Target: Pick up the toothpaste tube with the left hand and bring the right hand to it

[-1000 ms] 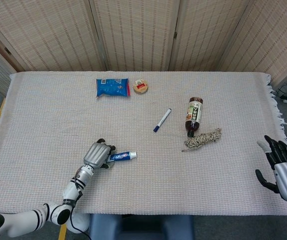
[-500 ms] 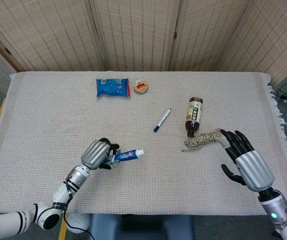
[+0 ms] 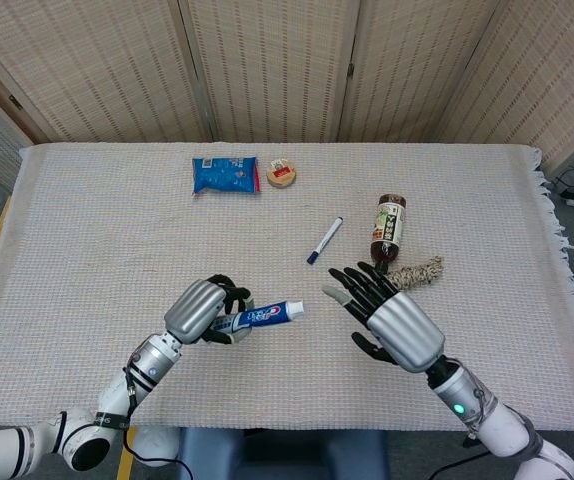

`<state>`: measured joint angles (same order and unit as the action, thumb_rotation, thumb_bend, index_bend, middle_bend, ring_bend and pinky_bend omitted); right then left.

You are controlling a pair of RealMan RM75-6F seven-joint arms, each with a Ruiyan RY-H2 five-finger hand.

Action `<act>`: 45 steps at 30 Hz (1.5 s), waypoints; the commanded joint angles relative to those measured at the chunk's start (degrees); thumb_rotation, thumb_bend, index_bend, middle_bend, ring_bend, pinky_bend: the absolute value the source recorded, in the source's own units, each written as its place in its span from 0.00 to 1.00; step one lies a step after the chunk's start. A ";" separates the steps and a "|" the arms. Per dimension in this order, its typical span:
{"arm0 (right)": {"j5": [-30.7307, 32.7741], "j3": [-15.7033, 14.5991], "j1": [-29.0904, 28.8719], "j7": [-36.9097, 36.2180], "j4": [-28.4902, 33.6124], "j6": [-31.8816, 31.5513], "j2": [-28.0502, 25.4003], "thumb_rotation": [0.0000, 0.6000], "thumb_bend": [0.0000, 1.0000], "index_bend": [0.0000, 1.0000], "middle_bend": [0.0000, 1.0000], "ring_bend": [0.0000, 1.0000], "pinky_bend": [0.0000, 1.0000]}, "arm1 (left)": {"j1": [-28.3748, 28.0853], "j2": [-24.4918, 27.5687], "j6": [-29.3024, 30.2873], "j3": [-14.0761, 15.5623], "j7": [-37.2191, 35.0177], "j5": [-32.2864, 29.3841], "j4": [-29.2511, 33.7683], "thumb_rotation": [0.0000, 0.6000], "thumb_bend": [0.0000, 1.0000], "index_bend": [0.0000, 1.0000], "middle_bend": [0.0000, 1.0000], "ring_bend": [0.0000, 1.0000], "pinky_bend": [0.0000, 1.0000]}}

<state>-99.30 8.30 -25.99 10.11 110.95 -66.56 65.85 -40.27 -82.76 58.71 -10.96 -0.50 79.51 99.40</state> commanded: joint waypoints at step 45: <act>8.20 2.02 -9.25 6.50 -0.31 3.54 8.24 1.00 0.45 0.00 0.00 0.00 0.00 | 0.24 2.69 3.78 1.82 7.39 0.96 7.34 1.00 0.53 0.71 0.77 0.64 0.33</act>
<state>-91.13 10.30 -35.20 16.58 110.67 -63.01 74.07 -40.08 -80.05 62.38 -9.21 6.73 80.35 106.86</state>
